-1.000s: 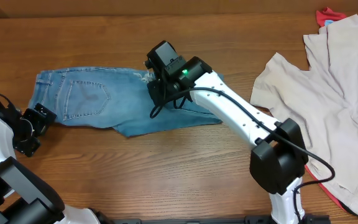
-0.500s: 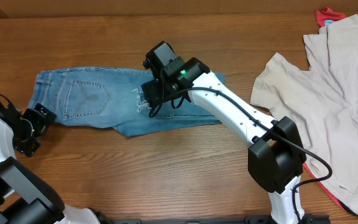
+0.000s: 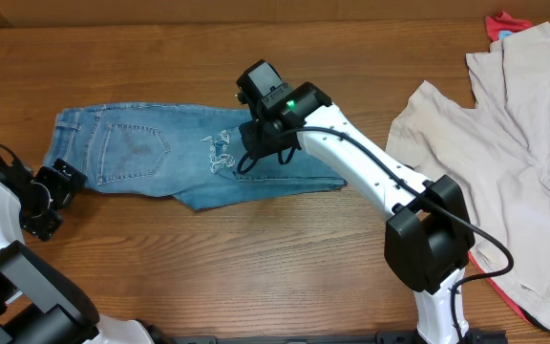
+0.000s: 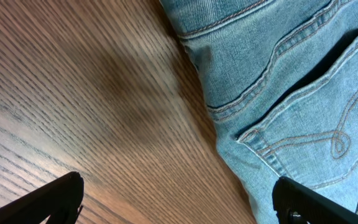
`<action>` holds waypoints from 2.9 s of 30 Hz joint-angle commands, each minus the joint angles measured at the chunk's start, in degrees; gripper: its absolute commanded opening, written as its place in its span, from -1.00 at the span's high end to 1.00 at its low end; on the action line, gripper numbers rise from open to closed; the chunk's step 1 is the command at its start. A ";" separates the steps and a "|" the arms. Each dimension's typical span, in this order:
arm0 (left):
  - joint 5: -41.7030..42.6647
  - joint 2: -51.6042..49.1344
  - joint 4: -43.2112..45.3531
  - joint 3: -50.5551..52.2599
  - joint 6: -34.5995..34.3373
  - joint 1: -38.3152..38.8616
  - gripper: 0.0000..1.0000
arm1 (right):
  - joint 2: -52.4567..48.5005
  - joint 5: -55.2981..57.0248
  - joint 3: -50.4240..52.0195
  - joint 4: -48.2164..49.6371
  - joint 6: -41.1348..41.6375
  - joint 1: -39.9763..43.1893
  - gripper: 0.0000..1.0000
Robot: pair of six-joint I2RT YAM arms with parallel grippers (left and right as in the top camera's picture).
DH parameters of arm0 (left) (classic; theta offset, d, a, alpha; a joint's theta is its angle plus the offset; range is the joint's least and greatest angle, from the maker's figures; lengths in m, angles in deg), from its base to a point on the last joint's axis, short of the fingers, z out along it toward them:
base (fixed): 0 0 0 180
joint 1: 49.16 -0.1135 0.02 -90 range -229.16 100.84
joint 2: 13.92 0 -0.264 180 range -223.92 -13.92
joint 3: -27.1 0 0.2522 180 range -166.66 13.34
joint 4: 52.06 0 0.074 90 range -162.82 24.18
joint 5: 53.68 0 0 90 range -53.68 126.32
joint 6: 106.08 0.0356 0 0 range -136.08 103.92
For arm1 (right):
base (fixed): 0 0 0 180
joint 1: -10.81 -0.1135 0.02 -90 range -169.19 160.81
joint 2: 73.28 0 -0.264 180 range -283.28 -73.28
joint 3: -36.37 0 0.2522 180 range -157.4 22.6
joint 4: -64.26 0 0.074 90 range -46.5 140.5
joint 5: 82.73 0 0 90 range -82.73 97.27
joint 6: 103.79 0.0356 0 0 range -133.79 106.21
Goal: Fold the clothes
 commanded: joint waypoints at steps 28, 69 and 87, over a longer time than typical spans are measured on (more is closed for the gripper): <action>4.76 -10.93 13.62 -3.58 4.68 0.20 -1.00 | 0.31 1.27 -0.31 -5.53 0.04 4.00 0.16; 5.95 -18.25 18.71 -2.67 4.92 -0.09 0.92 | 0.31 -1.09 -0.31 -3.72 0.02 3.85 0.17; 4.07 -13.44 11.61 -2.67 4.66 -0.13 0.92 | -1.20 -0.42 -0.24 -0.22 0.00 -3.85 -0.02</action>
